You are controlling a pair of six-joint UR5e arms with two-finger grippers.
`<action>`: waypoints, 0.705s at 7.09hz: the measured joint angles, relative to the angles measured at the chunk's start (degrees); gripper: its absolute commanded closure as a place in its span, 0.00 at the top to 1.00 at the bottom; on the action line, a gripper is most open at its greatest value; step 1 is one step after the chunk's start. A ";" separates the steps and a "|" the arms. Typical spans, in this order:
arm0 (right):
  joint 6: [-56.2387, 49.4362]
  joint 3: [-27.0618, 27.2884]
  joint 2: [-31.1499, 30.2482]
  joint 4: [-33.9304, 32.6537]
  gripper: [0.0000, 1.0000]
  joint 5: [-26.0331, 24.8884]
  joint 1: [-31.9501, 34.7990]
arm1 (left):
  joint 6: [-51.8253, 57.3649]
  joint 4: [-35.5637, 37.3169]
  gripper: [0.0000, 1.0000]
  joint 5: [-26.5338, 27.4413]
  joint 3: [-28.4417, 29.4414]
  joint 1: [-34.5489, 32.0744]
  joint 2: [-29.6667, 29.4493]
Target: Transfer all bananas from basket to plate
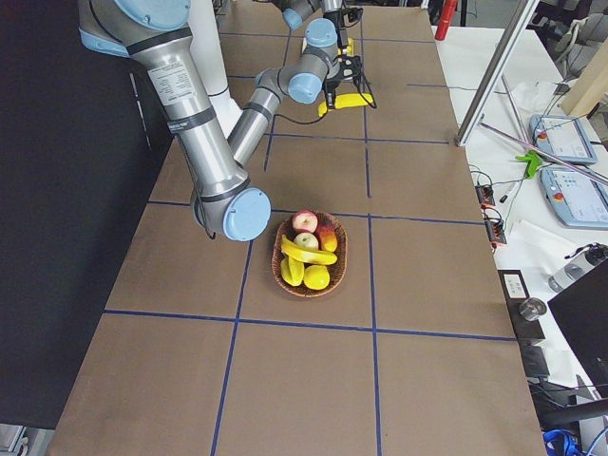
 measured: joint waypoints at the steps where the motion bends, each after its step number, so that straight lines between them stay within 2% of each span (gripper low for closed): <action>1: 2.54 0.22 0.68 1.82 0.01 -4.37 -3.96 | -2.66 -2.30 1.00 0.00 0.30 0.15 -0.97; 3: 4.80 0.33 2.64 2.69 0.01 -9.88 -9.56 | -4.77 -4.22 1.00 0.02 2.99 1.81 -5.47; 5: 5.18 0.51 3.51 2.83 0.01 -12.09 -11.95 | -4.96 -6.11 0.99 0.08 6.60 3.74 -8.75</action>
